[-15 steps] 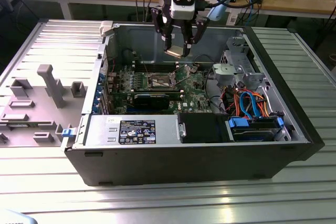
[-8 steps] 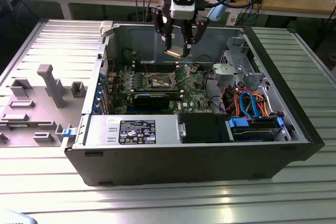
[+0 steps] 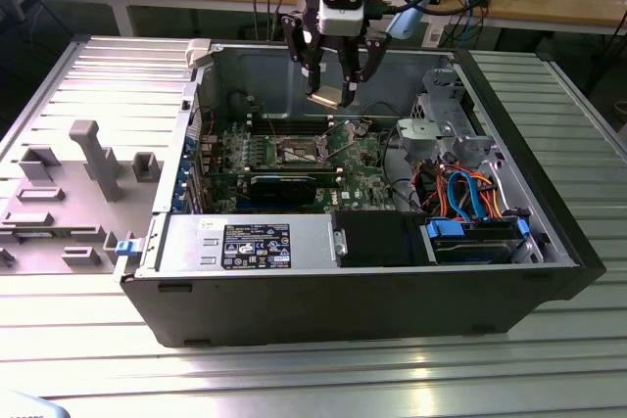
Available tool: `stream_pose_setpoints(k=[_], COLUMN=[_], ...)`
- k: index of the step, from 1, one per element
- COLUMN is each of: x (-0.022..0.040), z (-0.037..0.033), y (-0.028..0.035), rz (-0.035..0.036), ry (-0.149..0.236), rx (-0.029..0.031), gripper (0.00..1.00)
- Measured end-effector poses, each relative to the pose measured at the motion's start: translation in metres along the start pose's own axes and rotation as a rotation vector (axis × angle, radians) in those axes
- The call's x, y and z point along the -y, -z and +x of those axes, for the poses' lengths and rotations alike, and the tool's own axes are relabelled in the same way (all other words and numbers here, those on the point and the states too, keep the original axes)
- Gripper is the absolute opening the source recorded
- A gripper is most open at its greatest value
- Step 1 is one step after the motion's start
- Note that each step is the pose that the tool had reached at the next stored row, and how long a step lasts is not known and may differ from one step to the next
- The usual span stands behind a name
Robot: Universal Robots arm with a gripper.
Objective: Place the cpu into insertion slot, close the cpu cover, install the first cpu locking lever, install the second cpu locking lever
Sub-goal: 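Place the cpu into insertion slot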
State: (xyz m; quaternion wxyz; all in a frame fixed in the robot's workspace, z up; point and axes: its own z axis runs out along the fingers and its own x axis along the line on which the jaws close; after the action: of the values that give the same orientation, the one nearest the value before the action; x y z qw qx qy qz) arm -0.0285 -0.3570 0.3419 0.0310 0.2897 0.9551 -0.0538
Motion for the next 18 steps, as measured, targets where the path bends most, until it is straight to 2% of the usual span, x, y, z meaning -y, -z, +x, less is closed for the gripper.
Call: stream_pose_setpoints(k=[18], x=[0.0000], z=[0.0000], y=[0.0000], rz=[0.0080], ry=[-0.002], rx=[0.0051], gripper=[0.55])
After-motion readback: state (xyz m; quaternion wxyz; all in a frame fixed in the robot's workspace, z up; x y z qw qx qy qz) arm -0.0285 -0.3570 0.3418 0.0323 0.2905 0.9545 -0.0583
